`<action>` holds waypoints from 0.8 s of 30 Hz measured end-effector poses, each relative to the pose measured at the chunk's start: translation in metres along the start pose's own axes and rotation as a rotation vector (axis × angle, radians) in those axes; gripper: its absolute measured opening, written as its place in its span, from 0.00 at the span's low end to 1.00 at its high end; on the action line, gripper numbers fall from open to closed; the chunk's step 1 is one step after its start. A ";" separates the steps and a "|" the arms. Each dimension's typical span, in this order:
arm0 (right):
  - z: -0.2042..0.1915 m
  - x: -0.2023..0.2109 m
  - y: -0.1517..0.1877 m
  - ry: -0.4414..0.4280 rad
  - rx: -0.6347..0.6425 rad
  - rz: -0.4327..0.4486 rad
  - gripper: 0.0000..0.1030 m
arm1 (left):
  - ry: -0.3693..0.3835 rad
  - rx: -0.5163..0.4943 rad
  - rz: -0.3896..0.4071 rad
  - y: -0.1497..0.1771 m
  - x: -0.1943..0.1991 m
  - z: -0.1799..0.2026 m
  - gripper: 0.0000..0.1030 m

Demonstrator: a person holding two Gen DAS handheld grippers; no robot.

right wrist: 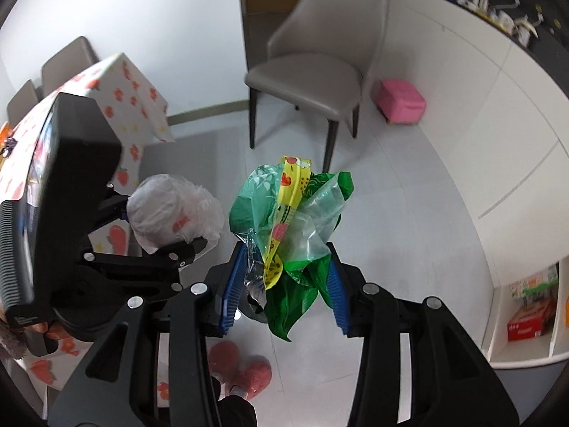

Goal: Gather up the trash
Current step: 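Carry the cup and green wrapper with both tools over the grey bin, then open the left tool over the bin, then open the right tool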

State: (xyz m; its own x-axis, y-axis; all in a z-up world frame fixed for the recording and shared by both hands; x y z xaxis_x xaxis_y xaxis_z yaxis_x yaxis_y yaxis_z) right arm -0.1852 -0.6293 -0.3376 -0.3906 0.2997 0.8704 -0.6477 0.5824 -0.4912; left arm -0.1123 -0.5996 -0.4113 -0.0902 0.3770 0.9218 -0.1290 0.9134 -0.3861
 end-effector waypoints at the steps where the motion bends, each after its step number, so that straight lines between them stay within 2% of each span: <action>1: 0.003 -0.009 0.005 0.002 -0.009 -0.009 0.40 | 0.003 -0.012 -0.009 0.002 -0.011 0.003 0.46; 7: 0.017 -0.049 0.028 0.015 -0.057 -0.042 0.40 | 0.032 -0.052 -0.056 0.009 -0.064 0.015 0.47; 13: 0.026 -0.068 0.043 0.026 -0.101 -0.063 0.40 | 0.052 -0.083 -0.093 0.021 -0.094 0.027 0.50; 14: 0.027 -0.071 0.044 0.027 -0.105 -0.066 0.40 | 0.054 -0.083 -0.097 0.022 -0.096 0.027 0.56; 17: 0.030 -0.075 0.049 0.028 -0.113 -0.072 0.40 | 0.048 -0.087 -0.084 0.021 -0.099 0.026 0.66; 24: 0.025 -0.090 0.049 0.023 -0.132 -0.078 0.40 | 0.038 -0.092 -0.074 0.022 -0.097 0.023 0.66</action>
State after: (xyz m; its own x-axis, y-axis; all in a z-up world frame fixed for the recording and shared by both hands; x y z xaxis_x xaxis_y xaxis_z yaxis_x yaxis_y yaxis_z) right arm -0.1983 -0.6469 -0.4412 -0.3267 0.2661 0.9069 -0.5833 0.6982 -0.4150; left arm -0.1288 -0.6198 -0.5099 -0.0465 0.3117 0.9490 -0.0425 0.9486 -0.3136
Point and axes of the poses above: each gripper's, at about its wrist camera, not at the fingertips, and x roughly against the way its jaws point, z to its right, y to its underside, the point moved 8 cm from there along -x, roughly the way its jaws point, and after that the axes turned 1 degree about -y, right-handed, at the moved point
